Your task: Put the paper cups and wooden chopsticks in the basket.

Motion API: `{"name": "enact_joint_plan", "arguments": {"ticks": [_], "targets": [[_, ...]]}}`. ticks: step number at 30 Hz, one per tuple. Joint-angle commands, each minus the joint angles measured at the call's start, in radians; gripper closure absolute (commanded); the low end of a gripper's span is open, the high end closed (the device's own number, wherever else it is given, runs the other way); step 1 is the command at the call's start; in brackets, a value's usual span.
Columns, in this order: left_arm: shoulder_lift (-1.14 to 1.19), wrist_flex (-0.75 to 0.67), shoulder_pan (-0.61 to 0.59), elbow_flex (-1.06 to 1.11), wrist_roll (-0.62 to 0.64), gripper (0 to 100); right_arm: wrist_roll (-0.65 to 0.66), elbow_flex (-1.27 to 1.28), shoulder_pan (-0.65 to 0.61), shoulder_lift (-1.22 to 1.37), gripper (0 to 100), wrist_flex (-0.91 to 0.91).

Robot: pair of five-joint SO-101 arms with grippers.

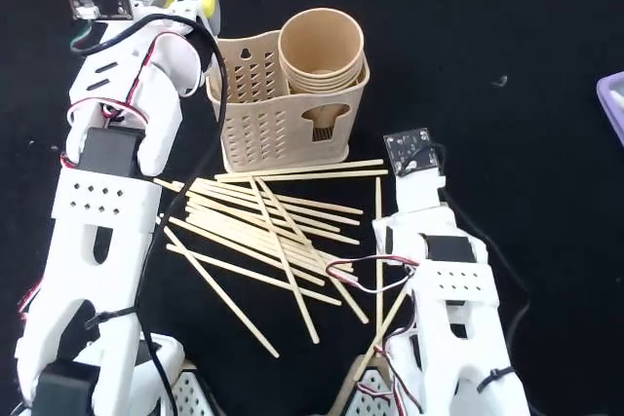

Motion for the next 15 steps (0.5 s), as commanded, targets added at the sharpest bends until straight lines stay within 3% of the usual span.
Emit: {"name": "enact_joint_plan", "arguments": {"ticks": [1,6,12,15], "targets": [[-0.018,-0.015,0.012,-0.025,-0.006,87,0.000,-0.005,-0.014,-0.021,95.9,-0.020],[-0.021,0.031,0.002,-0.070,-0.006,87,0.000,-0.005,-0.014,-0.021,95.9,-0.020],[-0.130,0.253,-0.002,-0.125,-0.015,87,0.000,-0.005,-0.014,-0.021,95.9,-0.020],[-0.229,0.399,-0.076,-0.096,-0.015,87,0.000,-0.005,-0.014,-0.024,95.9,-0.020]]}}
